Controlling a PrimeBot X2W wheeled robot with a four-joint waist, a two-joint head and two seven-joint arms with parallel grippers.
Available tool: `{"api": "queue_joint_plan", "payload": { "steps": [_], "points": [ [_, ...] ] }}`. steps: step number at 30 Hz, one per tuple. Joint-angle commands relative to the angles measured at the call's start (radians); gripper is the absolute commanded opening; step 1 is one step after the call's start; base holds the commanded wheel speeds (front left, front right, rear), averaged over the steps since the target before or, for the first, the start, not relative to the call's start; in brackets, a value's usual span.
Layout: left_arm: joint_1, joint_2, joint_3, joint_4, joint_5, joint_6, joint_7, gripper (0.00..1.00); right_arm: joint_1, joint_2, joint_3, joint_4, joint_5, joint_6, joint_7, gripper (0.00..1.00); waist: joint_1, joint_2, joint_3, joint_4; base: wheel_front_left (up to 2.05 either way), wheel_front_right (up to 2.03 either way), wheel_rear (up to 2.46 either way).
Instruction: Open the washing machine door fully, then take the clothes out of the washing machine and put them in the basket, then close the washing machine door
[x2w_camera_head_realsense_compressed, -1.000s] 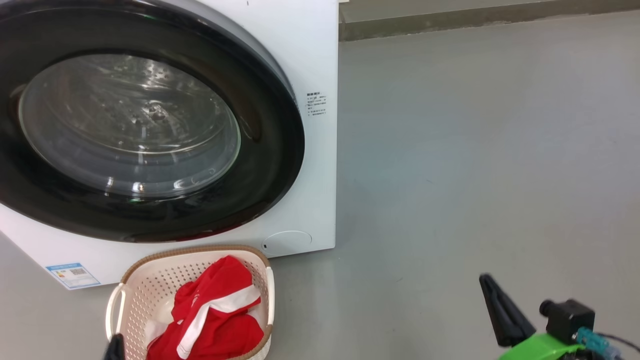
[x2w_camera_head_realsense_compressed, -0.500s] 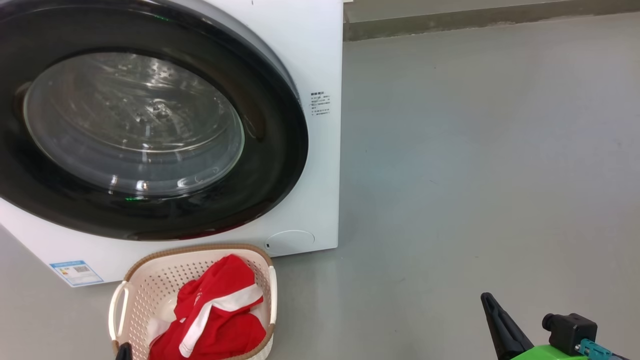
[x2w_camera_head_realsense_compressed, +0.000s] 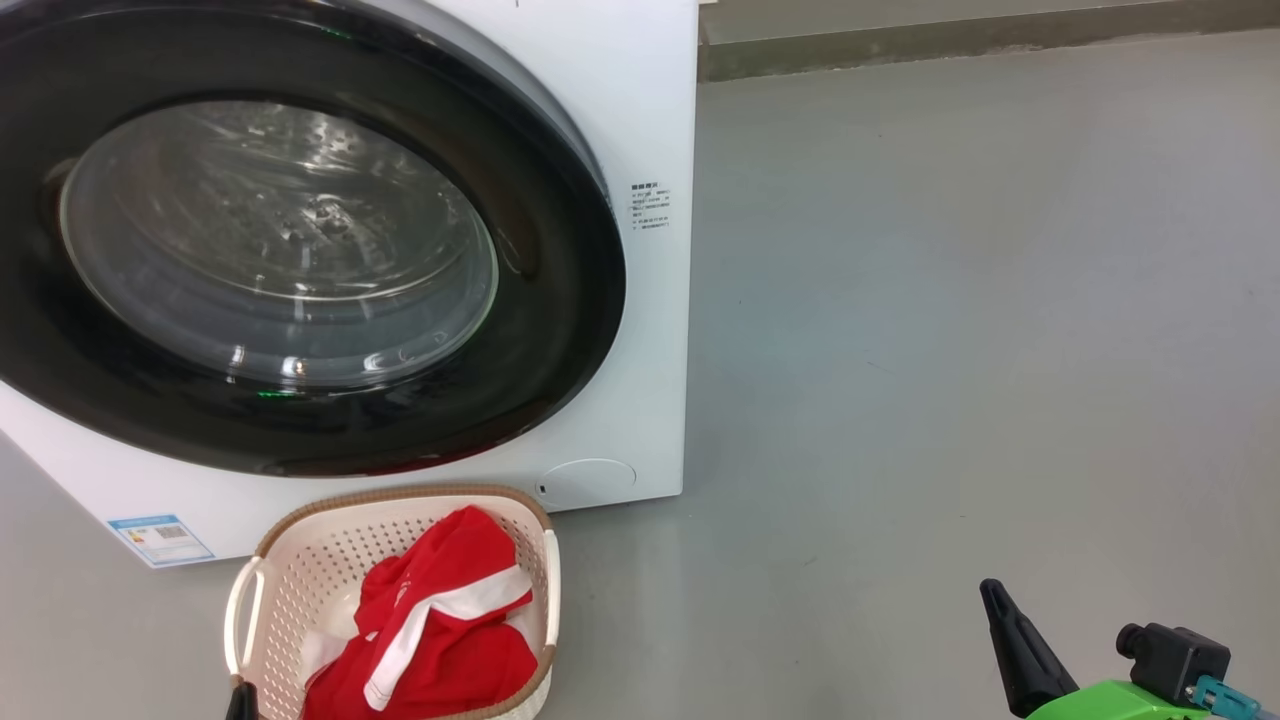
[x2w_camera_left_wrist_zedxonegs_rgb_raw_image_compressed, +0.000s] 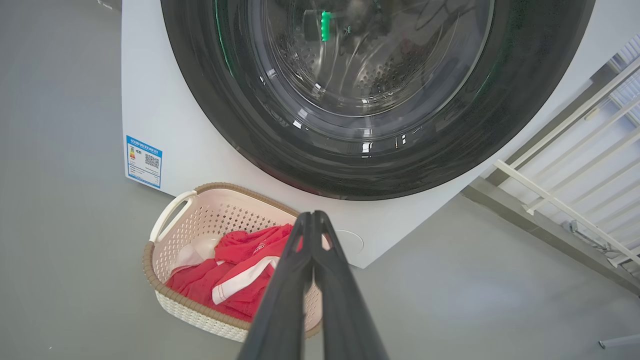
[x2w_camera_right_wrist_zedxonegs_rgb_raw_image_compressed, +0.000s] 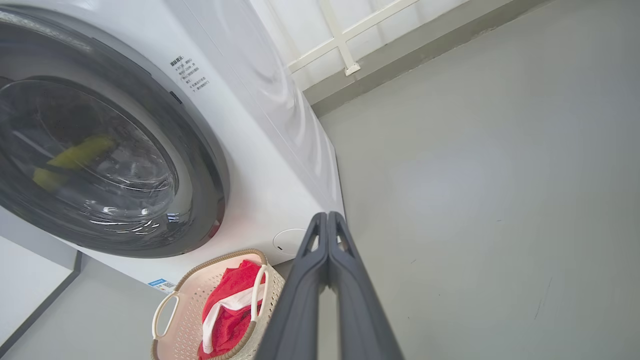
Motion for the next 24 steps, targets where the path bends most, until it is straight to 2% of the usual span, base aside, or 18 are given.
{"api": "queue_joint_plan", "payload": {
  "steps": [1, 24],
  "points": [
    [-0.044, 0.011, 0.018, -0.019, -0.035, -0.001, 0.009, 0.00, -0.036, -0.002, -0.005, -0.030, 0.047, -0.001, 0.009, 0.00, -0.0001, -0.0001, 0.000, 0.002, 0.00, 0.00, 0.00],
    [-0.091, 0.005, 0.032, -0.016, -0.254, -0.001, 0.076, 0.00, -0.050, 0.013, -0.040, -0.048, 0.279, -0.001, 0.075, 0.00, -0.0001, -0.0001, 0.000, 0.021, 0.00, 0.00, 0.00]
  ]
}}
